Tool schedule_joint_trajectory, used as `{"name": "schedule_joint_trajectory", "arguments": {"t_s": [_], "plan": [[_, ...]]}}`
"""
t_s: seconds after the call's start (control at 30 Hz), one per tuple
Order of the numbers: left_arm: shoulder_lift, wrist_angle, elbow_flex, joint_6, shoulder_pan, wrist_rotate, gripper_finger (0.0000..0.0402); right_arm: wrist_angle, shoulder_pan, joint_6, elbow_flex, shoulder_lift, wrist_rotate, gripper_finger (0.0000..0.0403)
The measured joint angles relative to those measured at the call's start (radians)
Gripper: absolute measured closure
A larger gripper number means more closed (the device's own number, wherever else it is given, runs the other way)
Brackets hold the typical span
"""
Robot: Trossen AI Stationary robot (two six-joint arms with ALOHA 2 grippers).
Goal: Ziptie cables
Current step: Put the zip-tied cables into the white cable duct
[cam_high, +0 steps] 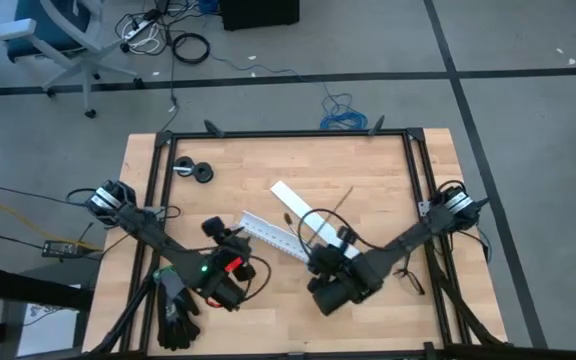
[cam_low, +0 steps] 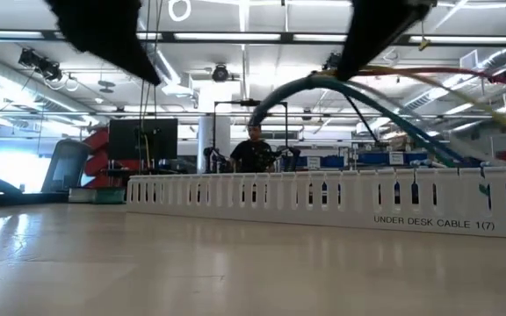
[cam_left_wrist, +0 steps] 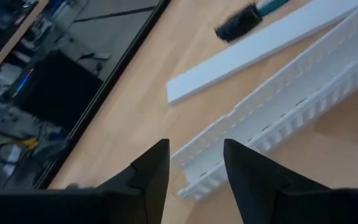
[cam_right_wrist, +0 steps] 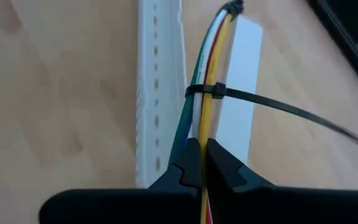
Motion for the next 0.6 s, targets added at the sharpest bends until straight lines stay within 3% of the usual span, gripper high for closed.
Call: {"name": "schedule_joint_trajectory", "arguments": {"t_s": [0.33,0.5,0.6], "plan": [[0.000,-0.270,-0.006,-0.348,-0.121,0.001,0.0239,0.345,-0.147,-0.343,-0.002,0.082,-0.103,0.0403],[0.000,-0.301,-0.006,-0.419,-0.167,0.009,0.0239,0.410,-0.196,-0.435,-0.002,0.117,-0.115,0.0403],[0.000,-0.301,-0.005,-0.422,-0.186,0.013,0.0239,0.458,-0.224,-0.488,-0.002,0.137,-0.192,0.0401]]}}
